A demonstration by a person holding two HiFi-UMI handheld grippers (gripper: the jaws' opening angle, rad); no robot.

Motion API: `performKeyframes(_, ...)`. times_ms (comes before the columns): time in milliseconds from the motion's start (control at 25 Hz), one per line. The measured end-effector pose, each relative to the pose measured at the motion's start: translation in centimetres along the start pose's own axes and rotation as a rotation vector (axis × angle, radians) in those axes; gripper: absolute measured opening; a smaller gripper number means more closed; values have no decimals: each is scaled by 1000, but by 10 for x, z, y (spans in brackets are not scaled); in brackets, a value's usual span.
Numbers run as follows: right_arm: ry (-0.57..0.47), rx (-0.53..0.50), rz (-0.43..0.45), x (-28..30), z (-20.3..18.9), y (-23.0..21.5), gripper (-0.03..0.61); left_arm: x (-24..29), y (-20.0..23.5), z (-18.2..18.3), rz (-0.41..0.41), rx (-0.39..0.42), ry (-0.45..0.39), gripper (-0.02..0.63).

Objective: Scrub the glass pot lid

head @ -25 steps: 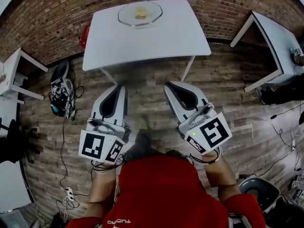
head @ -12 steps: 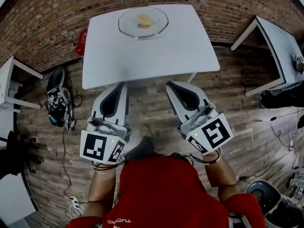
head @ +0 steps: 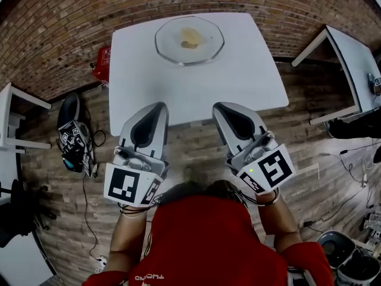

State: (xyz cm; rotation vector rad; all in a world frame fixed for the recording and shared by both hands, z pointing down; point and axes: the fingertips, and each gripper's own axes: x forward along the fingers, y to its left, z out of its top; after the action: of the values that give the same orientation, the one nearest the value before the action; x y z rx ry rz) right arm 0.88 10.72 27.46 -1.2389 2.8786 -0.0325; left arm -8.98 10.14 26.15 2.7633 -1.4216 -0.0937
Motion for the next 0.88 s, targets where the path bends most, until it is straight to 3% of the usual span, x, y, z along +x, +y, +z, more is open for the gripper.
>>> performKeyframes(360, 26, -8, -37, 42, -1, -31, 31, 39, 47, -9, -4, -43, 4, 17)
performKeyframes(880, 17, -60, 45, 123, -3, -108, 31, 122, 102, -18, 71, -13, 3, 17)
